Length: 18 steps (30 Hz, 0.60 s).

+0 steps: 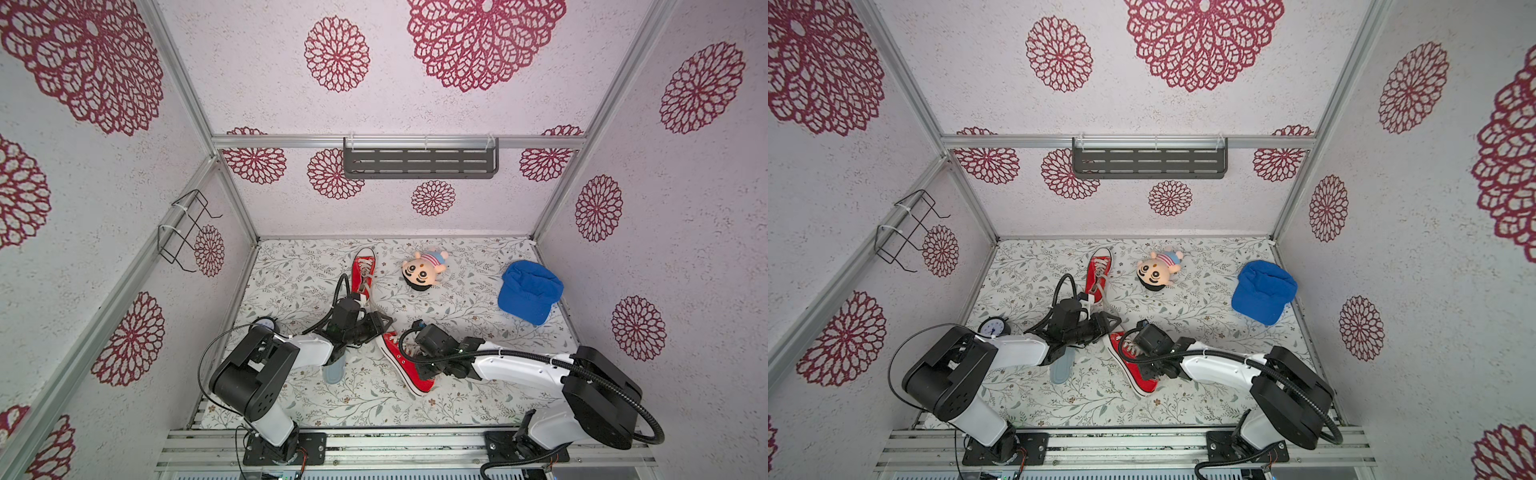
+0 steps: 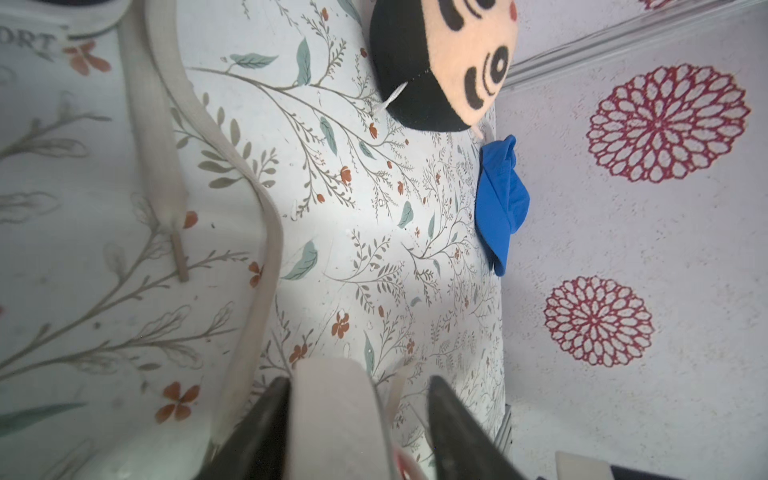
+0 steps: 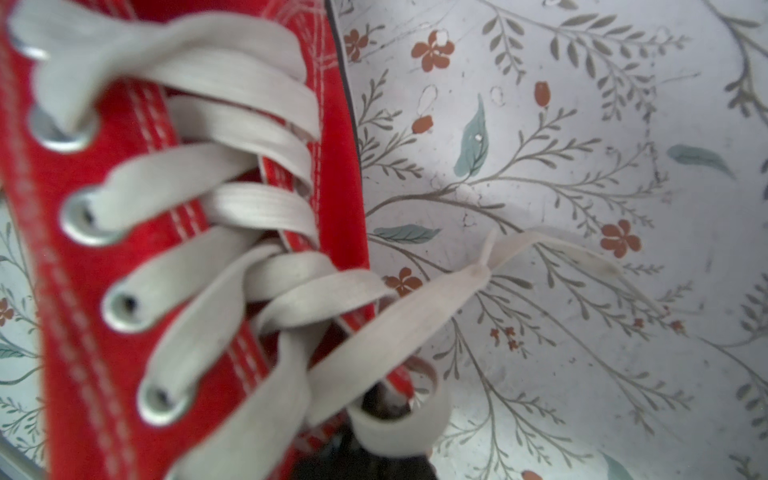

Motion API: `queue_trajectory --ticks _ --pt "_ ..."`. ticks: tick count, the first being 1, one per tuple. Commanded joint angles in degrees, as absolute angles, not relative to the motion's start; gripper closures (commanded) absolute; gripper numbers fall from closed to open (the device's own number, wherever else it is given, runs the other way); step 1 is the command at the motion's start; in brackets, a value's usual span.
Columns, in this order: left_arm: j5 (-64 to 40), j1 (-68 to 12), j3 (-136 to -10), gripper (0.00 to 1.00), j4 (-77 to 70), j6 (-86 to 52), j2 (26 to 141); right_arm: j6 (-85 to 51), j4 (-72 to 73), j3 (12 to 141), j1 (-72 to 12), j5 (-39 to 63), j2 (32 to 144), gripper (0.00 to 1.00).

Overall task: Remove the insole from the shoe
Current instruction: Pick up the shoe at the center of the board.

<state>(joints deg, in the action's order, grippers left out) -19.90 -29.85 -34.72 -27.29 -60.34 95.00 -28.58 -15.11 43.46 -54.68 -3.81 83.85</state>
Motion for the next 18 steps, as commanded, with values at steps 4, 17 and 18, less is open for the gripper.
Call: queue_trajectory --ticks 4,17,18 --pt "-20.8 -29.7 -34.8 0.77 -32.1 -58.6 94.9 -29.8 -12.4 41.7 -54.5 -5.7 80.3 0.89" --pt "-27.9 -29.9 -34.1 0.89 -33.1 -34.3 82.0 -27.1 -16.4 33.4 -47.0 3.2 43.6 0.34" --pt "-28.3 -29.9 -33.9 0.89 -33.8 -33.7 81.6 -27.7 -17.4 33.7 -47.0 3.8 41.7 0.36"
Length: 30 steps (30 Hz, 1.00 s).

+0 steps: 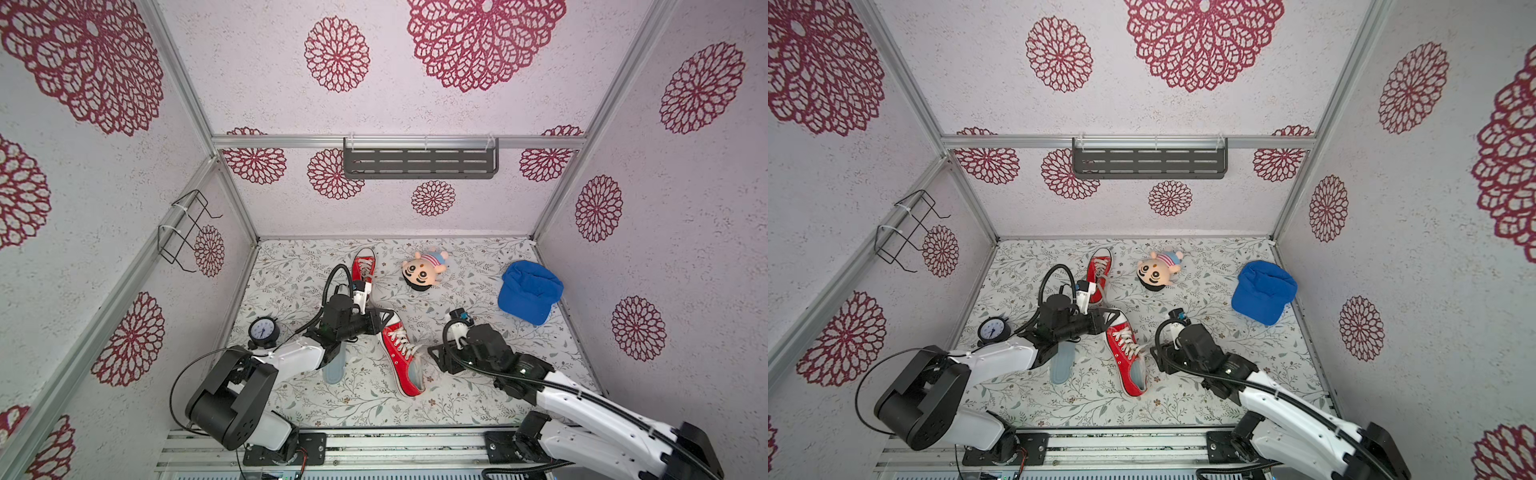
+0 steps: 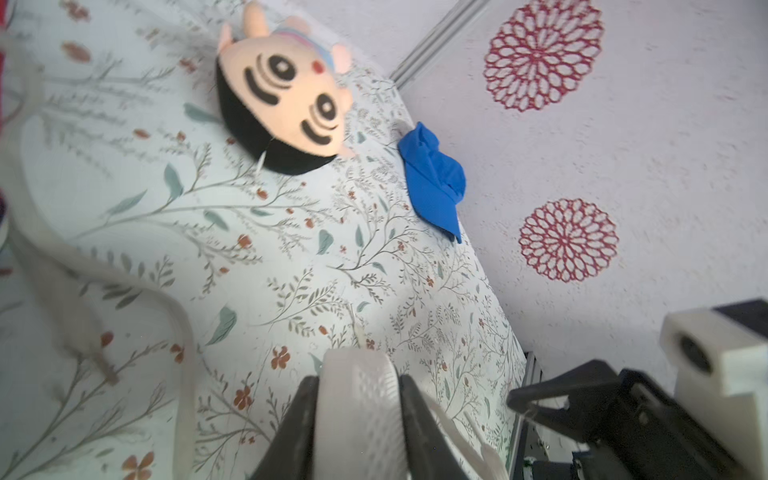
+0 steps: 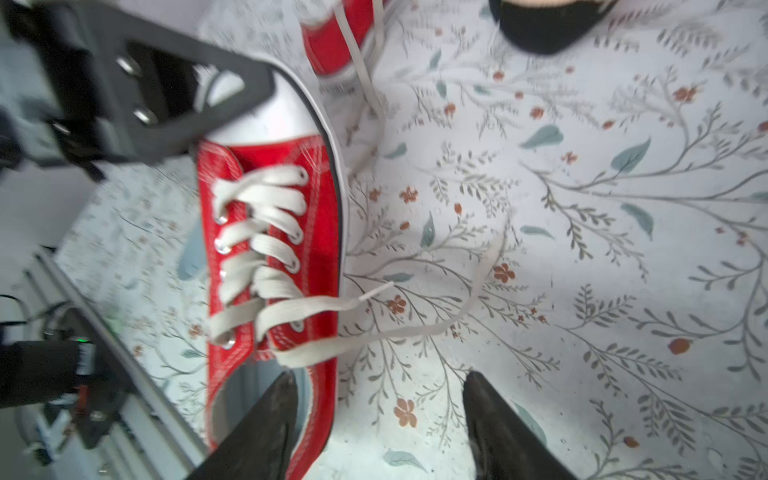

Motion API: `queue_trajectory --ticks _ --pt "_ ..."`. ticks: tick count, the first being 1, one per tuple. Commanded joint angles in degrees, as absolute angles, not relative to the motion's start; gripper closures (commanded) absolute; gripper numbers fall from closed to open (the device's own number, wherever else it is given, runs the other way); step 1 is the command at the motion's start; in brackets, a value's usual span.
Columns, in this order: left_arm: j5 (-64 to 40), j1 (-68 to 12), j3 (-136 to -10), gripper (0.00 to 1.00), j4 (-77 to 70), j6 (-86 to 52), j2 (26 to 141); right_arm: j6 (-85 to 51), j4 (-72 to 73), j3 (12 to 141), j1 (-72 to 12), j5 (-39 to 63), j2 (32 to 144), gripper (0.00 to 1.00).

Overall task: Remove the insole from the shoe
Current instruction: Pick up the shoe at the center of the board, then remove the insole from the shoe.

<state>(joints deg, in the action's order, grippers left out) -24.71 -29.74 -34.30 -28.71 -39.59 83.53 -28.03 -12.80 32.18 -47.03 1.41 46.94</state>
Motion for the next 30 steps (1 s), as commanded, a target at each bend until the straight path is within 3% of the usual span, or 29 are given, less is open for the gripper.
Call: queue_trajectory --ticks 1,5,8,11,19,25,30 --pt "-29.0 -30.0 -33.5 0.89 -35.3 -33.1 81.6 -28.8 -17.4 33.7 -47.0 5.4 40.2 0.40" --pt "-26.7 -30.1 -33.4 0.91 -36.7 -32.2 81.7 -37.4 -9.2 30.1 -49.6 10.7 42.5 0.64" --pt "-25.1 -30.2 -33.6 0.92 -36.9 -32.2 81.7 -39.2 -3.0 29.1 -56.3 8.5 50.8 0.72" --pt "-23.3 -30.2 -33.4 0.93 -36.8 -32.3 81.4 -39.9 0.2 30.6 -58.0 8.4 59.1 0.81" --pt "-22.9 -30.7 -32.6 0.95 -37.8 -30.7 79.5 -37.5 4.7 33.6 -58.4 7.0 71.4 0.82" --pt "-24.5 -31.3 -31.1 0.96 -42.1 -28.7 78.9 -37.8 12.5 33.2 -56.9 8.0 77.1 0.76" --pt "-25.3 -31.6 -30.0 0.97 -44.1 -26.9 78.7 -37.6 11.0 32.7 -53.7 6.0 77.8 0.71"
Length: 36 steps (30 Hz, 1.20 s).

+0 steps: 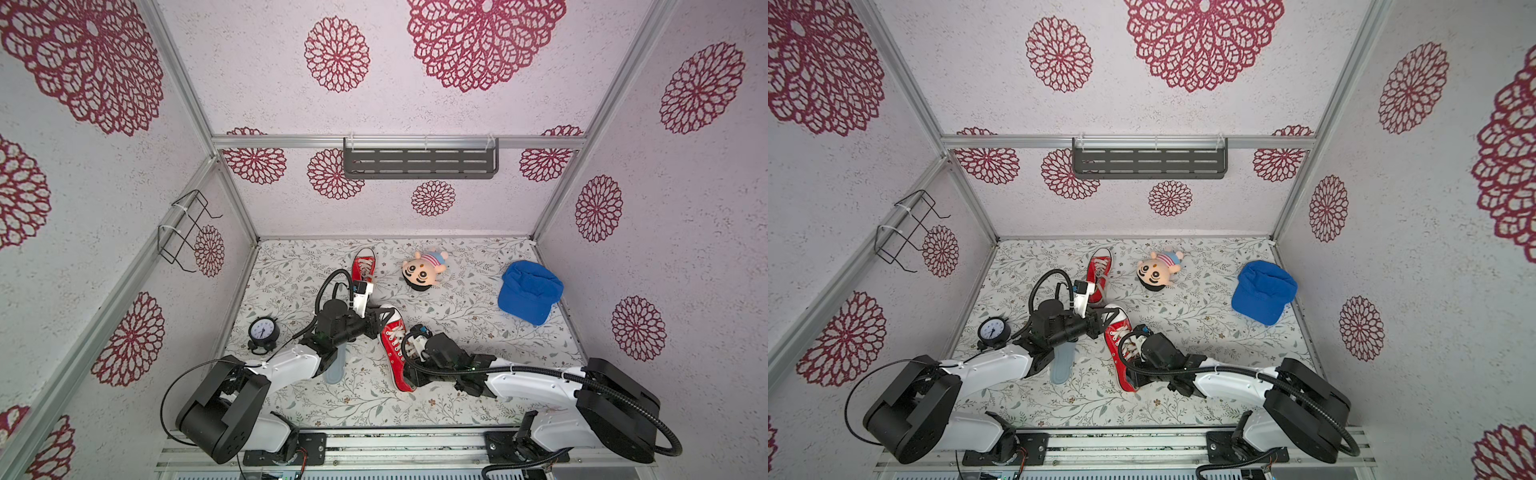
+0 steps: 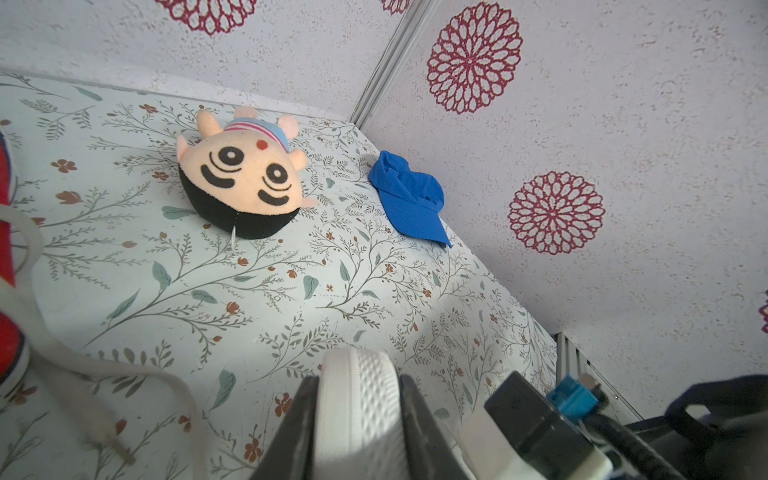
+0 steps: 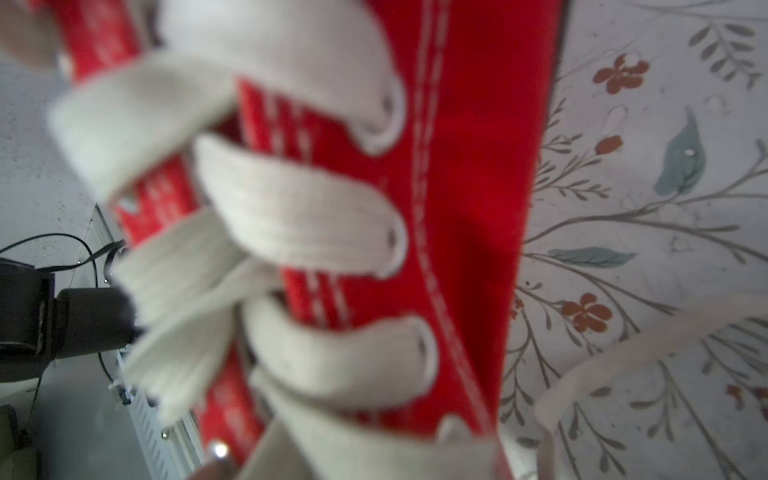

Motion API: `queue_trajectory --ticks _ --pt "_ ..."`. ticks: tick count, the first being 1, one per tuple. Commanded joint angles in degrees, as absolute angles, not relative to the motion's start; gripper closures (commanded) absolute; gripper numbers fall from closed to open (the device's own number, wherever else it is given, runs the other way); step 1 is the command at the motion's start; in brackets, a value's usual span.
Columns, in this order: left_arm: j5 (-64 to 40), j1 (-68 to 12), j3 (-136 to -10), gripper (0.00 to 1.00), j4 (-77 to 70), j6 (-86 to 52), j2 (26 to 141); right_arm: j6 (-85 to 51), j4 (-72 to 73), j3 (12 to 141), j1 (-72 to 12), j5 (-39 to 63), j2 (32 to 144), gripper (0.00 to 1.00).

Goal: Remove the insole from the shoe

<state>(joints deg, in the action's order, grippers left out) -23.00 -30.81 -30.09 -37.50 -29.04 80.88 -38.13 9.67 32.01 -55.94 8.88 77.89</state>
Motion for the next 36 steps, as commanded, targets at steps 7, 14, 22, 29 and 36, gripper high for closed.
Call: queue_trajectory --ticks 7,14,22,29,36 --pt "-25.9 -31.8 -28.4 0.98 -47.1 -25.2 78.6 -36.8 9.6 30.7 -49.8 6.2 78.0 0.65" --pt "-25.9 -31.9 -27.7 1.00 -48.6 -24.1 78.4 -33.3 3.7 32.1 -49.2 2.2 77.9 0.57" --pt "-26.0 -32.3 -27.5 1.00 -49.0 -23.3 77.7 -33.0 -1.2 32.8 -49.0 -1.5 78.5 0.56" --pt "-24.9 -32.7 -27.4 1.00 -47.9 -22.5 76.3 -34.6 -2.6 32.3 -49.0 -2.7 77.9 0.52" --pt "-23.3 -34.0 -26.5 1.00 -49.0 -20.8 75.3 -36.7 0.4 31.3 -48.9 -1.5 80.0 0.50"
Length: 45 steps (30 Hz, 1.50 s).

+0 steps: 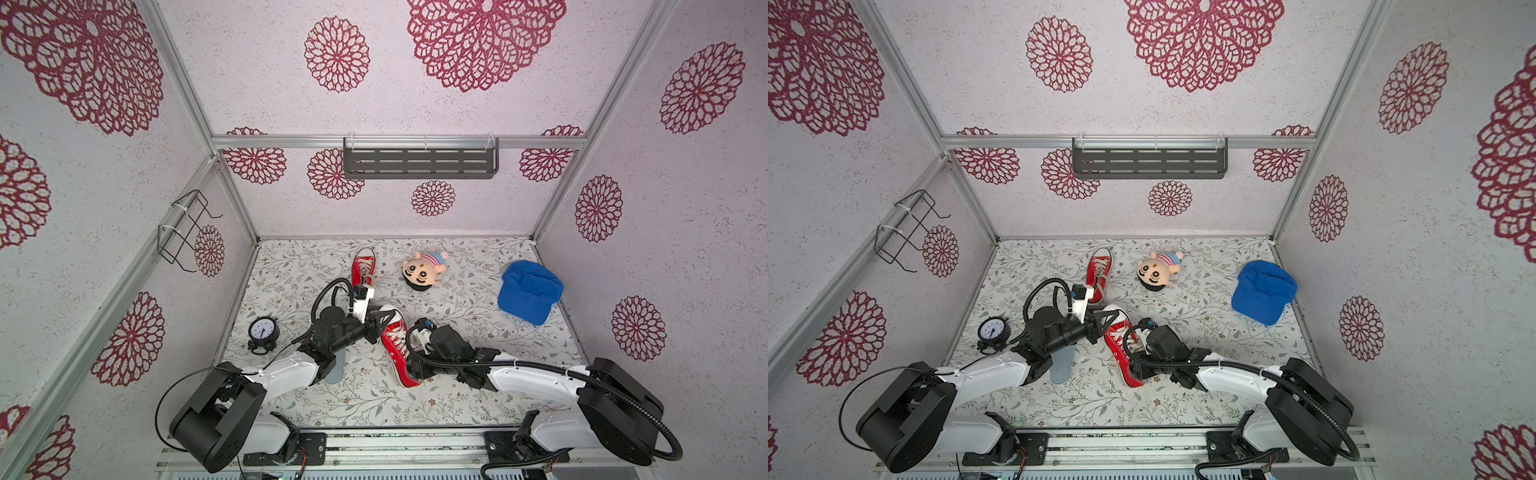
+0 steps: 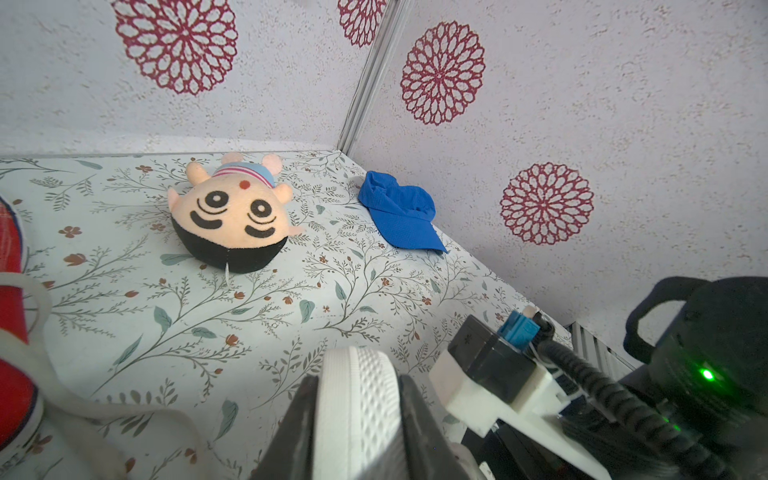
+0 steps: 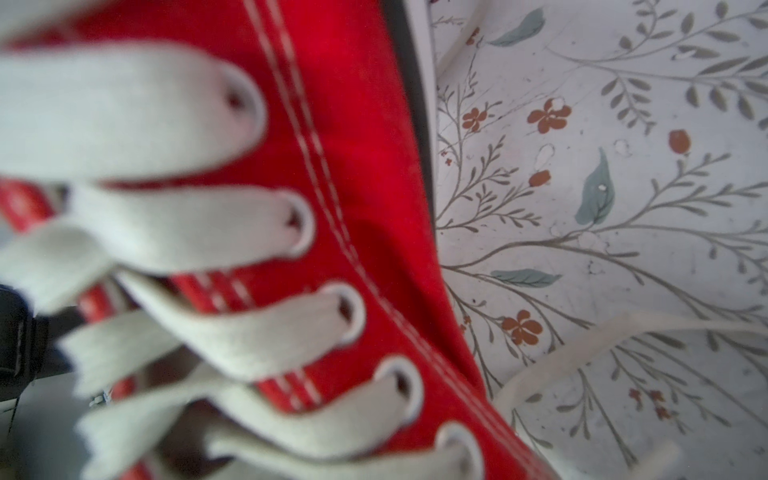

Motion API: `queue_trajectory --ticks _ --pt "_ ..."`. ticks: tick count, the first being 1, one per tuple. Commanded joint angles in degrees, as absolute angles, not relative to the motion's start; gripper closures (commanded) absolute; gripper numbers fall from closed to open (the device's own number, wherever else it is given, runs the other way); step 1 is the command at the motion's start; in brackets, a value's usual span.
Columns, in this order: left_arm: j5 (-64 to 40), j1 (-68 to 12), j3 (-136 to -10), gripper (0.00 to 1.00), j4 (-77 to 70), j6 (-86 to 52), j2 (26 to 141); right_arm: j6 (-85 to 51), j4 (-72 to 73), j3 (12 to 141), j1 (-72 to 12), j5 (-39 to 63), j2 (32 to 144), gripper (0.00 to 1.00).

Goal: Remove the insole from the shoe

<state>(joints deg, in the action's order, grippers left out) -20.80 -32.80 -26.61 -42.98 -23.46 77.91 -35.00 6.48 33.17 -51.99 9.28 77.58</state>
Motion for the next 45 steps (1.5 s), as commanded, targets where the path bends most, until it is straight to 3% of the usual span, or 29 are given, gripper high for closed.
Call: queue_trajectory --ticks 1,9,14,18,22,28,34,40,45 --pt "-23.2 -34.2 -26.5 1.00 -49.0 -20.6 75.1 -36.7 1.9 30.9 -48.9 -0.8 80.0 0.50" --pt "-24.3 -36.3 -26.3 1.00 -53.6 -19.2 77.5 -37.2 28.1 27.1 -49.5 15.0 84.8 0.51" --pt "-24.3 -37.1 -26.4 1.00 -58.0 -19.5 80.3 -36.9 34.7 28.3 -50.4 16.8 86.8 0.53" --pt "-23.9 -37.0 -26.3 1.00 -58.8 -19.7 80.8 -32.9 24.8 30.5 -50.6 10.4 86.3 0.58" --pt "-23.8 -37.1 -26.4 1.00 -58.3 -19.3 80.7 -31.9 27.2 27.6 -50.4 9.6 84.1 0.68" --pt "-23.0 -37.1 -26.7 1.00 -57.7 -19.2 80.8 -33.2 31.1 27.2 -50.5 10.6 83.7 0.96" --pt "-21.0 -37.9 -27.3 1.00 -54.1 -17.0 78.1 -37.0 25.6 29.8 -49.6 10.9 77.0 1.00" --pt "-13.9 -41.0 -29.8 1.00 -41.2 -6.3 72.7 -41.5 18.9 30.9 -46.3 16.7 66.0 1.00" --pt "-6.1 -41.1 -29.5 1.00 -38.9 2.2 69.1 -42.9 3.0 34.0 -44.6 18.9 59.8 1.00"
